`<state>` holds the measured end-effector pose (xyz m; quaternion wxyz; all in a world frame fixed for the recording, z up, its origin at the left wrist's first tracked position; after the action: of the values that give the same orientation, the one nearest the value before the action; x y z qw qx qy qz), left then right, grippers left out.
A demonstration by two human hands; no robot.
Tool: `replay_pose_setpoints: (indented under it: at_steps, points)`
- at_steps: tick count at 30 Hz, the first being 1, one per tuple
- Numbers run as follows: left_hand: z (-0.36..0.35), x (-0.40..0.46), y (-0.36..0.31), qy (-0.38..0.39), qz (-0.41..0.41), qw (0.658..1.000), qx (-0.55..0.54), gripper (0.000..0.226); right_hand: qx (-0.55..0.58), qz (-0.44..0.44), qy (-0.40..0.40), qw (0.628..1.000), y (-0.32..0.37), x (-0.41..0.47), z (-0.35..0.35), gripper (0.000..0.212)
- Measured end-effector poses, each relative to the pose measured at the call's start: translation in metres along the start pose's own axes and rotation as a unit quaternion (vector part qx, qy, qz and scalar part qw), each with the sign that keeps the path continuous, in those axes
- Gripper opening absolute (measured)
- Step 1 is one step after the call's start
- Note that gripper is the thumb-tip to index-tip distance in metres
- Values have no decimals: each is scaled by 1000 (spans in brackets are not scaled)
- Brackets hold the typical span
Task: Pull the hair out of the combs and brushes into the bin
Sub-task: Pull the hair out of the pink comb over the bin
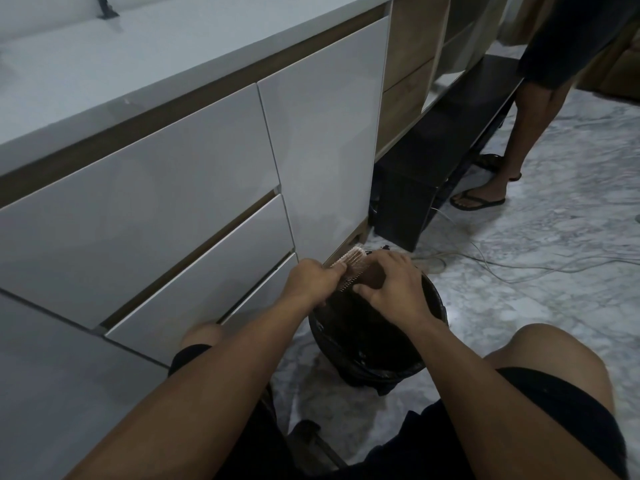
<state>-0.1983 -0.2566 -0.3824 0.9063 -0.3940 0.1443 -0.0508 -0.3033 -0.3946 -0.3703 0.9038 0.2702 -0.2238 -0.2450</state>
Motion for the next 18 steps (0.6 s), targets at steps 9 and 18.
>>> replay_pose_setpoints:
  at_steps: [9, 18]
  points:
    - [-2, 1, 2, 20, 6, 1000, 6, 53, -51, 4, -58, 997, -8, 4, 11, 10]
    - [-15, -4, 5, 97, 53, 993, -48, 27, -13, -44, 7, 999, -11, 1, 5, 39]
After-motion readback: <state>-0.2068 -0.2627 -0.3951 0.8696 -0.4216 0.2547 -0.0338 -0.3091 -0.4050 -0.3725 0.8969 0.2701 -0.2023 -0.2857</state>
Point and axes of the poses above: each hand's wrist, its own x-axis towards the middle knuckle, its own z-axis out of the back of the hand, y = z × x, the point moved 6 cm from there along x, towards the middle knuckle, and after that the axes turned 10 degrees about -y, right-handed, at the moved point
